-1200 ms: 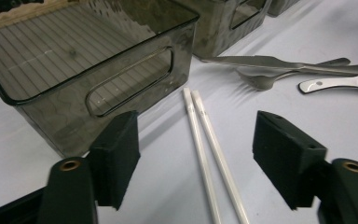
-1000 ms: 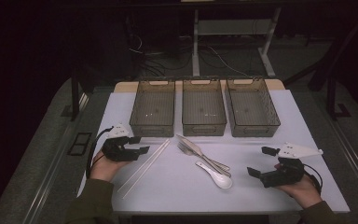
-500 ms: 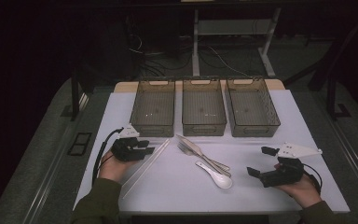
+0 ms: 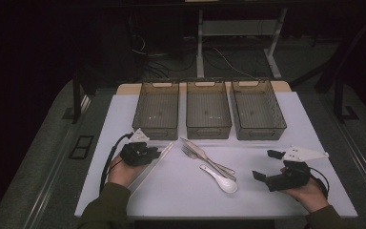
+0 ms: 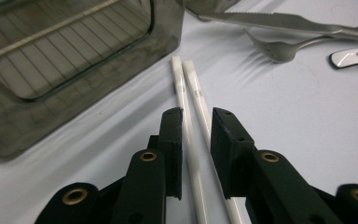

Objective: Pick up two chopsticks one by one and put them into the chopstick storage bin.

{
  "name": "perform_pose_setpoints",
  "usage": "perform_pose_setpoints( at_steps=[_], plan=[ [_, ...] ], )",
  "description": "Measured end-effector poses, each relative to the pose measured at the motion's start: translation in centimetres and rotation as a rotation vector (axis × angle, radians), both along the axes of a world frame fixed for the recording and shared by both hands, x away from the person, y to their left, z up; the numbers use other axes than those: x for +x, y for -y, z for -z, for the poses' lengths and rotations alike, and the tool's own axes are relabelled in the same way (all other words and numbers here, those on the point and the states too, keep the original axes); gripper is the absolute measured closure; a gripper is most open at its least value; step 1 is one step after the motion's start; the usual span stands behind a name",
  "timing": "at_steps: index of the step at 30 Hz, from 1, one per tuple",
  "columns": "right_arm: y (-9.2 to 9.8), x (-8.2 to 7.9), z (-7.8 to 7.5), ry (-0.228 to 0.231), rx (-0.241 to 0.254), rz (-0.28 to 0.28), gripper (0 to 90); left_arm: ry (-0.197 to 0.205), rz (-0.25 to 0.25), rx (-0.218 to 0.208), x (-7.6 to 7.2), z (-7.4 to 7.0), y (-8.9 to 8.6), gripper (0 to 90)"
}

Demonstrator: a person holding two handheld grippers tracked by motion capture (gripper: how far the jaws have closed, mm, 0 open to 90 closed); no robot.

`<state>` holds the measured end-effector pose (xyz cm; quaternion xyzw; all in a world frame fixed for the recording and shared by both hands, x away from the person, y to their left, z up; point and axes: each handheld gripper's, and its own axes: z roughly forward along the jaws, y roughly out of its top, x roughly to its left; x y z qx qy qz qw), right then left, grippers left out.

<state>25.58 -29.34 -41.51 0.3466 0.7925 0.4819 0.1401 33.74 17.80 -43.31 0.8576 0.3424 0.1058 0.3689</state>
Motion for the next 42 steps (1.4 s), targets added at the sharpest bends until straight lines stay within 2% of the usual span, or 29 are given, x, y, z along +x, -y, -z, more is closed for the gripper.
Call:
perform_pose_setpoints(
  at_steps=[4, 11, 13, 20, 35, 38, 42],
  plan=[
    [0.0, 0.0, 0.0, 0.0, -0.002, -0.001, 2.7, -0.017, -0.007, 0.017, 0.1, 0.3, 0.3, 74.3],
    [0.0, 0.0, 0.0, -0.002, -0.002, -0.001, 2.7, -0.023, -0.011, 0.049, 0.2, 0.5, 0.3, 76.8],
    [0.0, 0.0, 0.0, -0.002, -0.003, 0.0, 2.7, -0.024, -0.014, 0.042, 0.3, 0.6, 0.4, 77.6],
    [0.1, 0.0, 0.0, -0.003, 0.0, 0.003, 2.7, -0.027, -0.016, 0.067, 0.2, 0.9, 0.6, 79.7],
    [0.0, 0.1, 0.0, -0.002, -0.003, 0.003, 2.7, -0.021, -0.055, 0.068, -0.2, 1.0, 0.8, 83.6],
    [0.0, 0.1, 0.0, -0.003, -0.002, 0.002, 2.7, -0.031, -0.072, 0.048, -0.2, 1.1, 0.7, 84.0],
    [0.0, 0.1, 0.0, -0.003, -0.002, 0.001, 2.7, -0.018, -0.068, 0.061, -0.3, 1.1, 0.8, 84.2]
  ],
)
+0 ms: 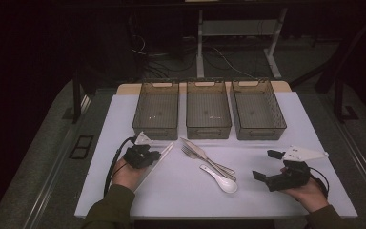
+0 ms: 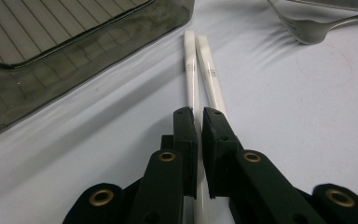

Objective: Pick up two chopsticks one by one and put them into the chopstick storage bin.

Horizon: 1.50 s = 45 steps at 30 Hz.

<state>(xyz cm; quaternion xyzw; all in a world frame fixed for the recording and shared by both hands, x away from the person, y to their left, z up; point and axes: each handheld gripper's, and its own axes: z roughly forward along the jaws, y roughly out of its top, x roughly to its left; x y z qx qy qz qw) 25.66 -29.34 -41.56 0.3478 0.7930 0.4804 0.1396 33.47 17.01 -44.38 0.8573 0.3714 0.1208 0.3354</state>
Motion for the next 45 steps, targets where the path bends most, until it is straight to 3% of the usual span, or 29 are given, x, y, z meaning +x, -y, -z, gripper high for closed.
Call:
perform_pose_setpoints(
  at_steps=[11, 15, 21, 23, 36, 45],
  plan=[
    [0.1, 0.0, 0.0, -0.002, 0.005, 0.004, 2.7, 0.007, -0.016, -0.006, -0.1, -0.4, -0.3, 84.1],
    [0.1, 0.0, 0.0, -0.001, 0.005, 0.004, 2.7, 0.012, -0.025, -0.041, -0.3, -0.8, -0.5, 84.1],
    [0.2, 0.0, -0.1, 0.0, 0.007, 0.005, 2.7, 0.024, 0.008, -0.061, -0.5, -1.4, -0.8, 84.1],
    [0.2, 0.1, -0.1, 0.001, 0.007, 0.005, 2.7, 0.03, 0.011, -0.089, -0.8, -1.8, -0.8, 84.0],
    [0.2, 0.1, -0.1, 0.0, 0.007, 0.006, 2.7, 0.062, 0.026, -0.118, -1.0, -3.1, -1.1, 84.0],
    [0.2, 0.1, -0.1, -0.001, 0.005, 0.006, 2.7, 0.091, 0.02, -0.162, -1.2, -4.3, -1.3, 84.0]
  ],
)
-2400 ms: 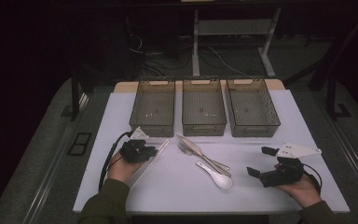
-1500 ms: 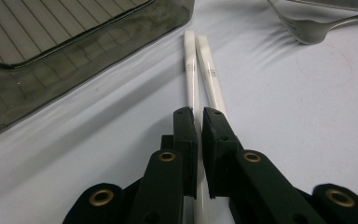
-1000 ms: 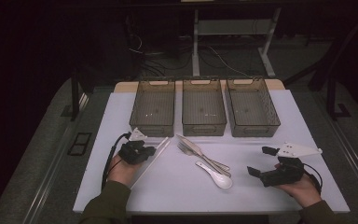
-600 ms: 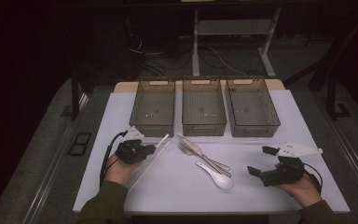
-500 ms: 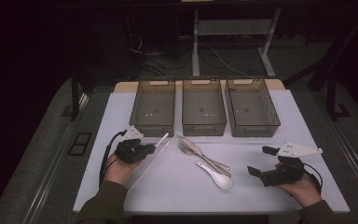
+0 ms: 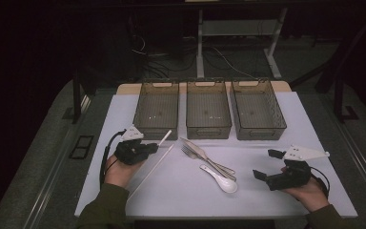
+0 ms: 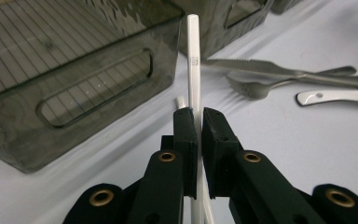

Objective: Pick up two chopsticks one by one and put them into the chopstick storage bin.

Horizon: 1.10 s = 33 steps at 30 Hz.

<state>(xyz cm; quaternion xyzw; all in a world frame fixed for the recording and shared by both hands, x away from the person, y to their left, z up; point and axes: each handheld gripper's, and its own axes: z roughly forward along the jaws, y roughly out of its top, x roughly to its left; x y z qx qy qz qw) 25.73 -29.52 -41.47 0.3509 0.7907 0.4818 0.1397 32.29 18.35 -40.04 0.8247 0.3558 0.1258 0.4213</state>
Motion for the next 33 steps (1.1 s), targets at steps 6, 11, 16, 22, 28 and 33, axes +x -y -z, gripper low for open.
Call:
perform_pose_setpoints(
  at_steps=[6, 11, 16, 22, 28, 33],
  plan=[
    [0.0, 0.0, 0.0, -0.001, -0.001, -0.001, 2.7, 0.015, 0.003, -0.009, 0.0, -0.5, -0.1, 84.0],
    [0.0, 0.0, 0.0, -0.001, -0.002, 0.0, 2.7, 0.025, 0.006, -0.025, -0.1, -1.0, 0.0, 84.0],
    [-0.1, 0.0, 0.0, -0.005, -0.001, 0.0, 2.7, 0.042, 0.001, -0.038, 0.0, -1.7, 0.0, 84.0],
    [0.0, 0.0, 0.1, -0.005, -0.002, 0.0, 2.7, 0.055, -0.003, -0.049, 0.1, -2.2, -0.2, 84.0],
    [0.0, 0.1, 0.1, -0.004, -0.002, 0.0, 2.7, 0.068, -0.012, -0.065, 0.0, -2.8, -0.6, 84.0],
    [-0.1, 0.1, 0.1, -0.007, -0.003, -0.001, 2.7, 0.084, -0.015, -0.07, 0.0, -3.3, -0.8, 84.1]
  ],
)
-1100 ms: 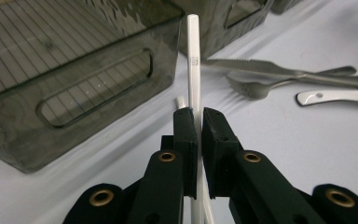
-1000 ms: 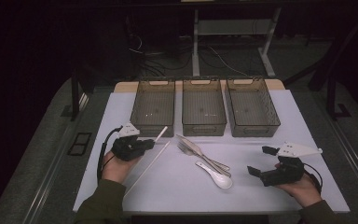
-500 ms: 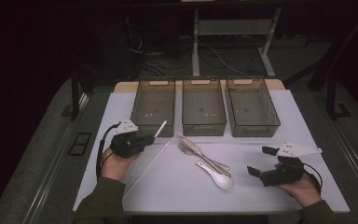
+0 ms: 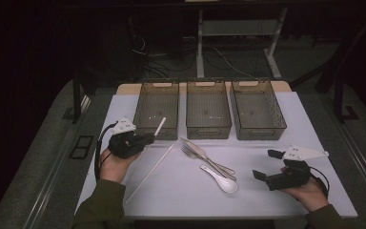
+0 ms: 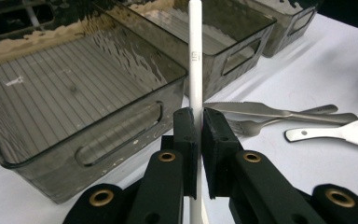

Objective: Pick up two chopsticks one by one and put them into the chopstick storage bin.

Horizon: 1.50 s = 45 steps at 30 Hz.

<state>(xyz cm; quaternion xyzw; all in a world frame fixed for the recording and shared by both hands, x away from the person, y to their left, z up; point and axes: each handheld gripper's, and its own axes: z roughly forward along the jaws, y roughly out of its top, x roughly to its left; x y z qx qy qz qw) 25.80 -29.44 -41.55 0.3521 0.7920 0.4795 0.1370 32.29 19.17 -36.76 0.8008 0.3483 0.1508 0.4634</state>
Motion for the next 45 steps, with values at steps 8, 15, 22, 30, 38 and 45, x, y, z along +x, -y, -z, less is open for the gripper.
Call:
perform_pose_setpoints(
  at_steps=[8, 15, 22, 30, 38, 45],
  plan=[
    [-0.1, 0.1, 0.1, 0.001, -0.005, -0.004, 2.7, 0.02, -0.009, -0.007, 0.0, -0.9, -0.3, 84.0],
    [-0.1, 0.2, 0.1, 0.001, -0.003, -0.003, 2.7, 0.043, -0.022, -0.02, 0.0, -1.8, -0.7, 84.1],
    [-0.1, 0.2, 0.1, -0.001, -0.002, -0.003, 2.7, 0.063, -0.03, -0.028, 0.4, -2.8, -0.8, 84.0],
    [0.0, 0.2, 0.1, -0.002, -0.001, -0.003, 2.7, 0.082, -0.036, -0.039, 1.0, -4.0, -0.7, 84.1],
    [-0.1, 0.2, 0.1, -0.004, 0.001, -0.005, 2.7, 0.102, -0.053, -0.045, 2.7, -6.0, -0.8, 84.0],
    [-0.1, 0.3, 0.1, -0.003, 0.002, -0.004, 2.7, 0.098, -0.053, -0.028, 5.5, -7.8, -0.4, 84.0]
  ],
)
